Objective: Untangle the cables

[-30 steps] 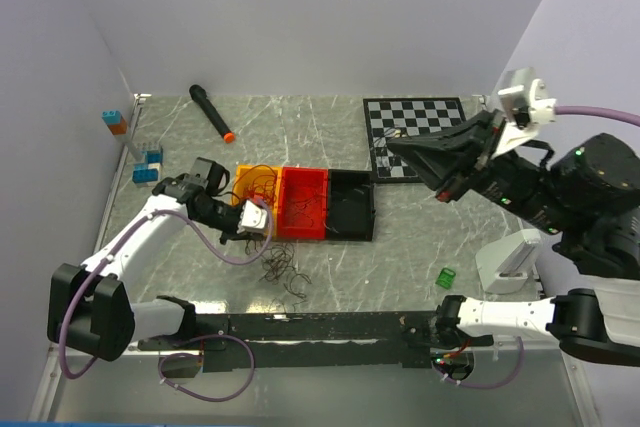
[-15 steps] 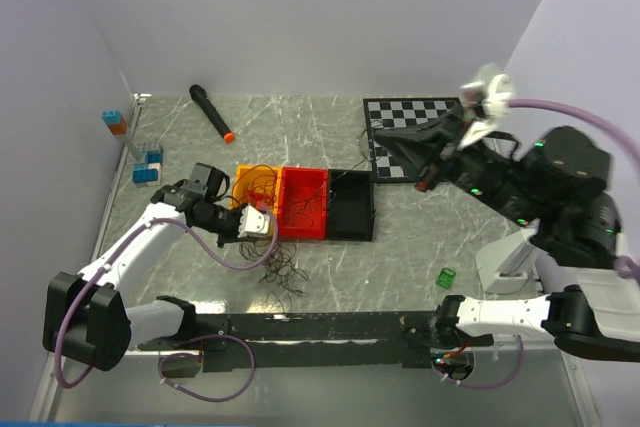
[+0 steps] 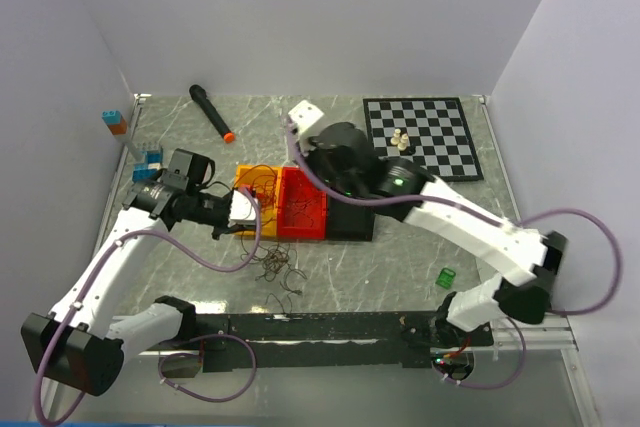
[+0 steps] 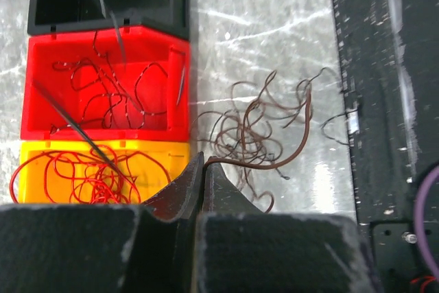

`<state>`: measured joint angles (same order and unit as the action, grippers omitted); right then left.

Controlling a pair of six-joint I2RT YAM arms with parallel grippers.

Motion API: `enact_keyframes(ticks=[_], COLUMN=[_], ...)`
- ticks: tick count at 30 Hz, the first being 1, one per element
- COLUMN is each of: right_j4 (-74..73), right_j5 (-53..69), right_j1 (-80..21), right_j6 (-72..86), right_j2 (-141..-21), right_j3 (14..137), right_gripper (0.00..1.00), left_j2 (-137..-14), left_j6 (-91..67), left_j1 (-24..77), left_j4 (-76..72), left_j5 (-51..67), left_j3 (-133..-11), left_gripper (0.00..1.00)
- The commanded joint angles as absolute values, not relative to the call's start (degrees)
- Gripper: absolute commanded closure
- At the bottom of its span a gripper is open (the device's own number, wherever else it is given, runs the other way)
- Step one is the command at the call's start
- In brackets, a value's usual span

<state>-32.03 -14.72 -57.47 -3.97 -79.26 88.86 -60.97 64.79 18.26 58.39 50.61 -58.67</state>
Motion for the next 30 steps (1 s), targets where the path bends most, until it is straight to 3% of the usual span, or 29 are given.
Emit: enact_keyframes(ticks=[1,8,15,30], right_j4=[-26.02,-22.24,-19.78,-19.34], right_j5=[-19.42,-19.94,-29.51,-34.02], right_j1=[-55.03,-50.71,-50.71,-49.57], right_j6=[-7.91,-8.35,-14.41,-13.98], right_j2=[-84.8,-92.89,-100.28,-92.29], right_j3=[87.98,87.97,89.56,82.79], right_gripper=[1.0,1.0,1.0,1.0], left_j2=[-59.85,-58.71,-58.18,-59.06], left_j6=[63.81,64.86,65.57,65.65], left_j1=[18.46,18.46,18.46,18.46], left_j4=[62.84,65.21,65.48,64.51], left_j5=[55.28,55.55,54.67,54.58], left_j3=[-61.52,-61.79,-60.56,-60.64], left_gripper=[0.97,0.97,0.97,0.97])
